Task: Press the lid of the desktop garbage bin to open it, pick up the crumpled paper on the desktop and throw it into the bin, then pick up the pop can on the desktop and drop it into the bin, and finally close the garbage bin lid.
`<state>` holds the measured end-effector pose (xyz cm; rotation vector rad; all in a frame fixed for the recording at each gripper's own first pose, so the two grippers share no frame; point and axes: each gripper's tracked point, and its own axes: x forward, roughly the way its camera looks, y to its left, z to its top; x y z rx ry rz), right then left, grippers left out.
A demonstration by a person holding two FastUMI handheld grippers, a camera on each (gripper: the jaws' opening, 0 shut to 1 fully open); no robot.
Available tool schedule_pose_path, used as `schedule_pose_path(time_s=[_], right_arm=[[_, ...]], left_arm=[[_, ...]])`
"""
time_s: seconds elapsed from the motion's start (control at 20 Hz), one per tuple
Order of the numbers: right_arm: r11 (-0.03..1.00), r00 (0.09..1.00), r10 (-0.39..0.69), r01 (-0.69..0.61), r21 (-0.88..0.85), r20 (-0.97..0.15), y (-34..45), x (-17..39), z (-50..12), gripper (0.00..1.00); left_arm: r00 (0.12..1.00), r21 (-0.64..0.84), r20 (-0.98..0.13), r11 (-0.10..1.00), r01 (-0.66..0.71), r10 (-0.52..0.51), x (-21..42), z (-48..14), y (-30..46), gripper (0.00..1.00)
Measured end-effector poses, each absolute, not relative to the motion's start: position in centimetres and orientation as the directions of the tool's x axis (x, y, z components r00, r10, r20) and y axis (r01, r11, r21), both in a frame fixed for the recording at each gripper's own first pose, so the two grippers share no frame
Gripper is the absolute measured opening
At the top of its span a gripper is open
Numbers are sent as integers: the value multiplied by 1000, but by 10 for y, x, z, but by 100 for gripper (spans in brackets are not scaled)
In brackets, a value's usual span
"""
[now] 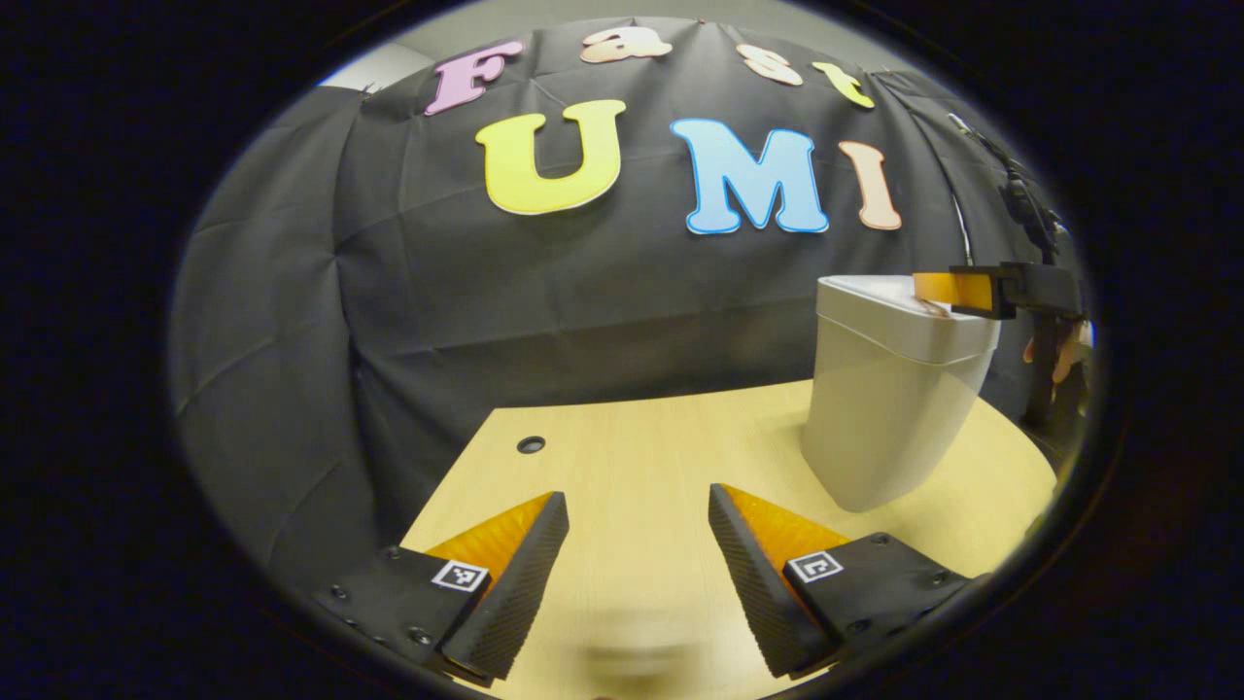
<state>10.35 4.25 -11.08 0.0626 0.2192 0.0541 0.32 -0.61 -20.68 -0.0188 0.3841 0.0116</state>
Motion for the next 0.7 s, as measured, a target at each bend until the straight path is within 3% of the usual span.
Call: schedule_pose_path(time_s=[0.1,0.15,0.2,0.3,0.4,0.45,0.5,0.55,0.7], right_arm=[[996,971,70,-56,68,-229,42,103,-111,94],[995,967,78,-62,75,-241,42,102,-112,95],[994,963,91,-72,83,-254,42,101,-113,95],[992,956,110,-88,95,-272,42,100,-113,95],[989,947,124,-93,119,-296,42,100,-115,95],[988,945,128,-97,117,-300,42,99,-115,95],[989,948,128,-100,107,-291,42,100,-113,95],[990,952,125,-102,96,-281,42,101,-111,95],[992,964,117,-101,76,-239,42,102,-109,94]], left_arm=[[928,-17,-374,1000,-13,5,3,-207,-7,100],[928,-19,-373,1000,-11,3,3,-206,-8,96],[928,-20,-374,1000,-10,1,4,-206,-9,100],[928,-24,-372,1000,-6,-3,3,-205,-11,96],[929,-25,-370,1000,-1,-9,4,-204,-15,100],[930,-25,-368,1000,2,-11,4,-203,-17,96],[931,-25,-365,1000,4,-13,4,-202,-17,100],[933,-25,-361,1000,6,-15,3,-199,-19,96],[936,-17,-351,1000,8,-14,4,-194,-20,100]])
